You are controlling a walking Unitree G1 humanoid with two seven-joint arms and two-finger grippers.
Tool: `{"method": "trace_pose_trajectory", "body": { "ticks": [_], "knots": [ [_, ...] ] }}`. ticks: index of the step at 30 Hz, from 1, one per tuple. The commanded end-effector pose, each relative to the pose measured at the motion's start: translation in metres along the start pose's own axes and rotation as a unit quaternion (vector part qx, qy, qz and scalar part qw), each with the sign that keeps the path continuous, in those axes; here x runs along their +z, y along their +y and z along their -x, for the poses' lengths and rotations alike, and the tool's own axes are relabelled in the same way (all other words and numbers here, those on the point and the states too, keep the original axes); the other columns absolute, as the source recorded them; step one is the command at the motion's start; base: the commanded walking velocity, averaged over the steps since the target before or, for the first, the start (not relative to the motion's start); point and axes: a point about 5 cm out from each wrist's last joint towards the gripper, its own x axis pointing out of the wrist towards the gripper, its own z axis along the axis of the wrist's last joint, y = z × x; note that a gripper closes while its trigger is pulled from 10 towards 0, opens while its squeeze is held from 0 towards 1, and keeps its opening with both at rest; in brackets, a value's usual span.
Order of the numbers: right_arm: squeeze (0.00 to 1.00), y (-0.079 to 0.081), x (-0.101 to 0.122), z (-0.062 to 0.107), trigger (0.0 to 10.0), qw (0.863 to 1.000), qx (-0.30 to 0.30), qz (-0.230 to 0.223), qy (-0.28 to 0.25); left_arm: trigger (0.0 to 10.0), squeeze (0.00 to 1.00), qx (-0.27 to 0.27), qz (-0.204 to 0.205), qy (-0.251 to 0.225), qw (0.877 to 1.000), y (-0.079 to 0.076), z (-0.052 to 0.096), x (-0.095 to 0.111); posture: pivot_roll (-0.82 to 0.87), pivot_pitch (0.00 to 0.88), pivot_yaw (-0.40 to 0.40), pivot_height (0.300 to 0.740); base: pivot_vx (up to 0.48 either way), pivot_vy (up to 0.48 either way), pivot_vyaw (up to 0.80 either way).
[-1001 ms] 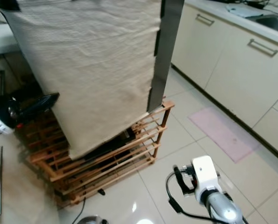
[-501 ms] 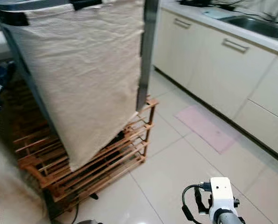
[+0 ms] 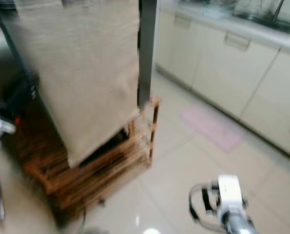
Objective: Restocking fridge
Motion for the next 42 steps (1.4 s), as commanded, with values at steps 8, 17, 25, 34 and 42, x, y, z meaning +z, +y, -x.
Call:
{"method": "trace_pose_trajectory", "body": {
  "ticks": [8, 17, 25, 34, 42],
  "knots": [
    [0.0, -0.004, 0.003, 0.001, 10.0, 1.0, -0.01, 0.004, -0.008, 10.0, 0.0, -0.076, -0.053, 0.099, 0.991, -0.026, 0.003, -0.016, -0.03, 0.002, -0.002, 0.74, 0.0, 0.0, 0.0],
    [0.0, 0.0, -0.001, 0.003, 10.0, 1.0, -0.003, 0.006, -0.004, 10.0, 0.0, -0.285, 0.044, 0.188, 0.939, -0.098, 0.019, -0.014, -0.03, 0.0, 0.003, 0.74, 0.0, 0.0, 0.0],
    [0.0, 0.006, -0.009, 0.004, 10.0, 1.0, 0.012, 0.01, 0.01, 10.0, 0.0, -0.275, 0.153, -0.037, 0.948, -0.094, 0.021, 0.036, -0.02, 0.0, -0.003, 0.74, 0.0, 0.0, 0.0],
    [0.0, 0.009, -0.01, 0.002, 10.0, 1.0, 0.017, 0.02, 0.002, 10.0, 0.0, 0.001, 0.025, 0.073, 0.997, -0.033, 0.006, -0.008, -0.02, 0.0, -0.001, 0.74, 0.0, 0.0, 0.0],
    [0.0, 0.009, -0.005, 0.003, 10.0, 1.0, 0.014, 0.02, -0.015, 10.0, 0.0, 0.123, -0.137, 0.172, 0.968, -0.018, -0.023, -0.047, -0.04, 0.007, 0.013, 0.74, 0.0, 0.0, 0.0]
  ]
}}
